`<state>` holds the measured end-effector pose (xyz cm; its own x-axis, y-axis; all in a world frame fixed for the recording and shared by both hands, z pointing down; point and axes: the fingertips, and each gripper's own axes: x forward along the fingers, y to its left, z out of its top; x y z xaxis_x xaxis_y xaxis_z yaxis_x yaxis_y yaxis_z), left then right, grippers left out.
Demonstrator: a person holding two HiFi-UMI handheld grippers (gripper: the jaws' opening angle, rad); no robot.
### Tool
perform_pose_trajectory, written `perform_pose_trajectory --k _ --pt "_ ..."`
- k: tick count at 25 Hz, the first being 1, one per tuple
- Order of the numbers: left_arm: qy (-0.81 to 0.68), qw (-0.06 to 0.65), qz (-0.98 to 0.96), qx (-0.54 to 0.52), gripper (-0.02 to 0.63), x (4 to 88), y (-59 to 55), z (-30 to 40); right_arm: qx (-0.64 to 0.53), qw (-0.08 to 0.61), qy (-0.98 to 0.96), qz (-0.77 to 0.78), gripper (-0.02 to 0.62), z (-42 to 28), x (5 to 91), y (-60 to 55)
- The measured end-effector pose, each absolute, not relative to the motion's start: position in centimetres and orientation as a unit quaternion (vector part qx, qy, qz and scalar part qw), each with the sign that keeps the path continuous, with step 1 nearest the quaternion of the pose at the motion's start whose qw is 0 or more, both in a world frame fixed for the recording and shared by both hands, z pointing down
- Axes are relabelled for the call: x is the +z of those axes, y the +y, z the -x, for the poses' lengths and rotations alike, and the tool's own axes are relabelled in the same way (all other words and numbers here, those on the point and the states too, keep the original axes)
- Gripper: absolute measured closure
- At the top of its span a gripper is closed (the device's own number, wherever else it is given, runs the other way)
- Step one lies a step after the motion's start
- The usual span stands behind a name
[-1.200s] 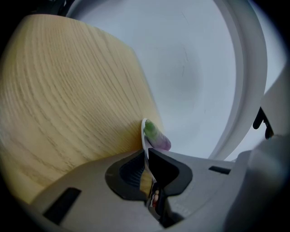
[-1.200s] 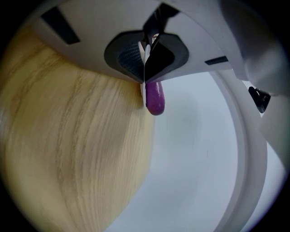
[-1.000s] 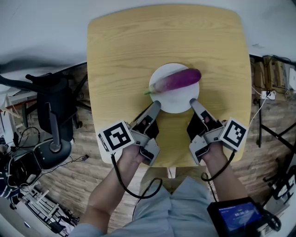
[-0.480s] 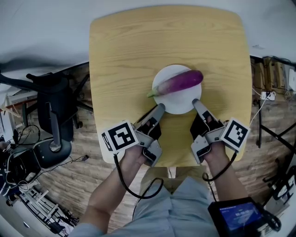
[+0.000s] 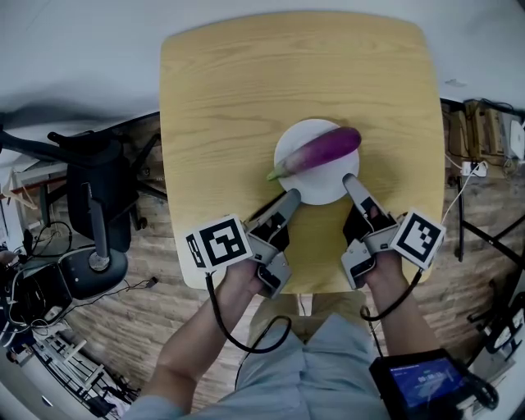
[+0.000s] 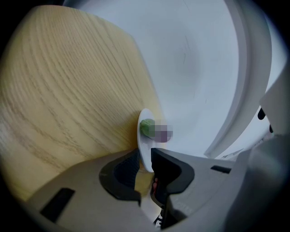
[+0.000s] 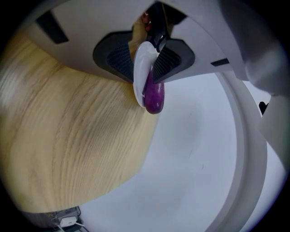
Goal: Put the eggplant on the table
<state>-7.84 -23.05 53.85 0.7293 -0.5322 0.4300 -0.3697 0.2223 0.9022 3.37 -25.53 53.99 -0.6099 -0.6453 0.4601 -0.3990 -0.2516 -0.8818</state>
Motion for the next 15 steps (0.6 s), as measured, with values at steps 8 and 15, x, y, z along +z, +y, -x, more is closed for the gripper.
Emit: perform_pose_trajectory --k 8,15 --pt "-0.36 0.676 -0.643 -0.028 0.494 53.5 -21.8 6.3 -0.626 0.056 0.647 0.432 0.426 -4.0 53.1 -24.8" --pt "-0.348 0.682 -0.643 0.015 0.479 53.8 -20.9 5.2 -0.615 0.055 0.653 0.438 0.417 -4.5 52.9 -24.6"
